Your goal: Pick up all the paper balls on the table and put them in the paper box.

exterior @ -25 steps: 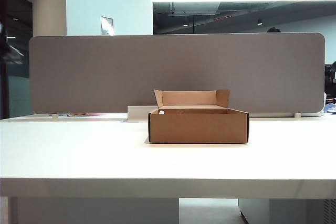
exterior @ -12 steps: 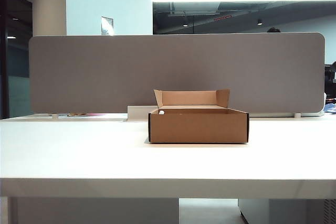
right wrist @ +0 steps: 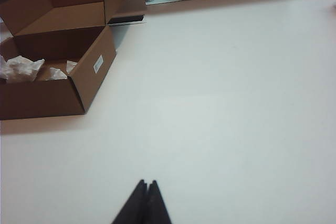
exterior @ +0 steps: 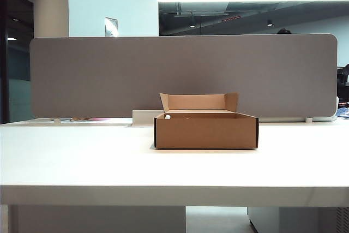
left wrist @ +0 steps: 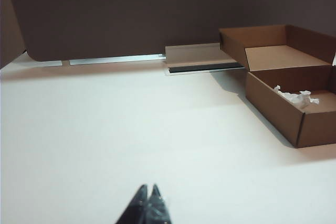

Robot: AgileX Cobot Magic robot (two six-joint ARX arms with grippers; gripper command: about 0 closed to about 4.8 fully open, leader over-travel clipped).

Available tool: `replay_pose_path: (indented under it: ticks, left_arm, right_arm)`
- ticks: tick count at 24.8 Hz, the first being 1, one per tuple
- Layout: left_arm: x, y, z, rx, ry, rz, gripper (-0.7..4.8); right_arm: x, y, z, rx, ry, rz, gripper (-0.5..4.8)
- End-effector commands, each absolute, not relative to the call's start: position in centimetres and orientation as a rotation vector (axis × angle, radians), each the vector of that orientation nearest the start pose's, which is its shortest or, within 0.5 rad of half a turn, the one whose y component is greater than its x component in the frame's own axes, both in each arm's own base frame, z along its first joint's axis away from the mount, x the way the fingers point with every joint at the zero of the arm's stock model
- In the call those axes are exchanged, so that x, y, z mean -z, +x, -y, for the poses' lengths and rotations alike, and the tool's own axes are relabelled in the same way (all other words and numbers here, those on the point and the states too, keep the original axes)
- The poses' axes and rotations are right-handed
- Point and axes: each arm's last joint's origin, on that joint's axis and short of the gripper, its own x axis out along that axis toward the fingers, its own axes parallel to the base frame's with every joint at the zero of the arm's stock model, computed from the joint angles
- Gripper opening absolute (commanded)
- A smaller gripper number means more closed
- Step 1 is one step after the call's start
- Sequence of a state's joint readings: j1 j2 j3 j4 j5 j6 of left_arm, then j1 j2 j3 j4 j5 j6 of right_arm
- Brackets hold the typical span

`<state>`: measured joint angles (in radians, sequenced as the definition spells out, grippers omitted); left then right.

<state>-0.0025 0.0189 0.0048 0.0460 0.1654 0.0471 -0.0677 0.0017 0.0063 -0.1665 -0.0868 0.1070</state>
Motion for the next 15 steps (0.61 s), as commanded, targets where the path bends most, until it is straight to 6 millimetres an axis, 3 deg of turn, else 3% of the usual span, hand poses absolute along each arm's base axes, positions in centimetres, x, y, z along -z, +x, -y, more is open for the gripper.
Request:
replay_pose_path:
  ticks: [1,9,15]
  left_arm:
    - [-16.8,9.7,0.5,0.171,0.043,0.034,-0.05]
    - [-16.8,9.7,-0.1,0.109,0.044,0.028,-0.05]
    - [-17.8,9.6,-0.4,0.066,0.057,0.133,-0.05]
  right_arm:
    - [-14.9,9.6,0.4,-0.008,0.116,-0.155,-0.05]
    - [-14.9,9.6,0.4,-0.008,0.116,-0.155,-0.05]
    - [-14.9,9.6,0.4,-0.008,0.116,-0.155,-0.05]
